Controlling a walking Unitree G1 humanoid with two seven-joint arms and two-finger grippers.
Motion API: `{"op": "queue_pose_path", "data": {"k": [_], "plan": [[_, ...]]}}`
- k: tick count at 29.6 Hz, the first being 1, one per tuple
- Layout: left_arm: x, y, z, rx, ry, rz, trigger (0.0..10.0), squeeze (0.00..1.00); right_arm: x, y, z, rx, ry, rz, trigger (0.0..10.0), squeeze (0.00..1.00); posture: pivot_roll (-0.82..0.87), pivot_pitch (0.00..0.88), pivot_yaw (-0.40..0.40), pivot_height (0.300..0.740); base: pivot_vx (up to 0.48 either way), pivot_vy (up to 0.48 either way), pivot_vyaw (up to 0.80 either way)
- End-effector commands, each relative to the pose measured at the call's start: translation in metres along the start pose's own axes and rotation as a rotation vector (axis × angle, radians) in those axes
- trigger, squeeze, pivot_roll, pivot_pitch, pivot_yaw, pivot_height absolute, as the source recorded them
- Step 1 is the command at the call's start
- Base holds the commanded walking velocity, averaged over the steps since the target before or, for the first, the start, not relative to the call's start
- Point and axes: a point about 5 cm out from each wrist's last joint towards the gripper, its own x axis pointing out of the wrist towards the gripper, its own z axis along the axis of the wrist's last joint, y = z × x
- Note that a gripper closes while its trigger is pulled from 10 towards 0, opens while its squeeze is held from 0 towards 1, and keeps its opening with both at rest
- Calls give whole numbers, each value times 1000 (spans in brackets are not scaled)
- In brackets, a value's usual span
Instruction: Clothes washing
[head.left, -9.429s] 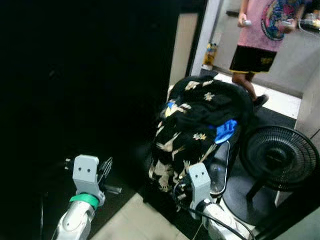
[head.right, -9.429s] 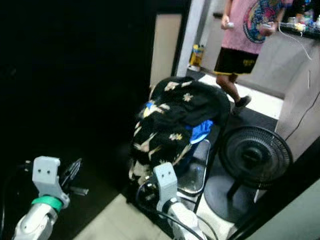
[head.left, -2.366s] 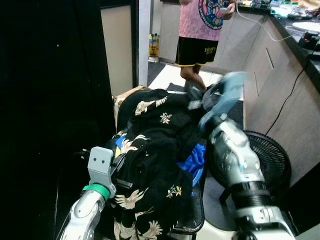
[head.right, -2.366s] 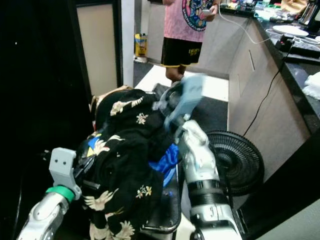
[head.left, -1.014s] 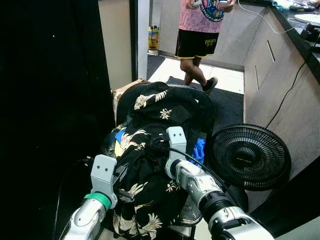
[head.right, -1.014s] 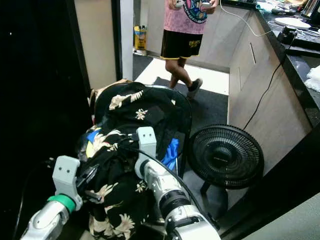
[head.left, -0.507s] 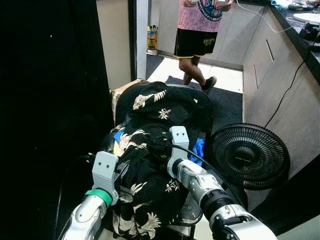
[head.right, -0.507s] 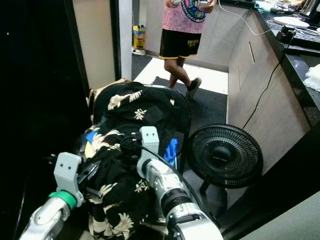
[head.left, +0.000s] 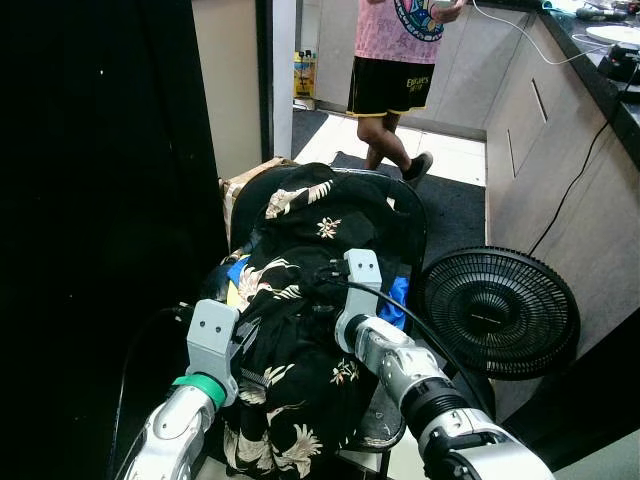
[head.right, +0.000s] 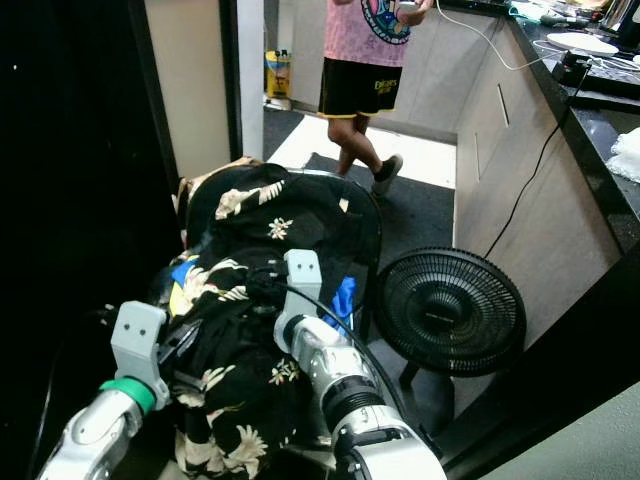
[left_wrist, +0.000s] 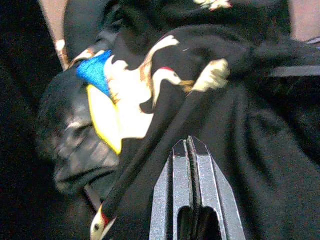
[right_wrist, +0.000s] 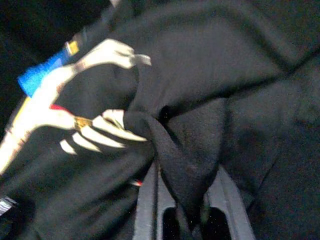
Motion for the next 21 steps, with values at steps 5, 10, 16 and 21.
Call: {"op": "queue_pose_path", "data": {"k": [5, 10, 16, 21], "plan": [[-3, 6, 1, -38, -50, 66, 10000, 0, -7, 15, 39, 98, -184, 134, 0, 0, -41, 80, 20, 740, 0, 0, 0], [-5, 10, 6, -48, -90, 79, 10000, 0, -31, 38, 98, 96, -475, 266, 0, 0, -36, 74, 21, 740, 0, 0, 0], [-7, 13, 21, 10, -189, 68, 10000, 0, -68, 33, 157, 172, -766, 241, 0, 0, -35, 49, 15, 740, 0, 0, 0], [-5, 8, 29, -38, -168, 35, 10000, 0, -67, 7, 142, 56, -692, 63, 10000, 0, -32, 15, 8, 740, 0, 0, 0]]}}
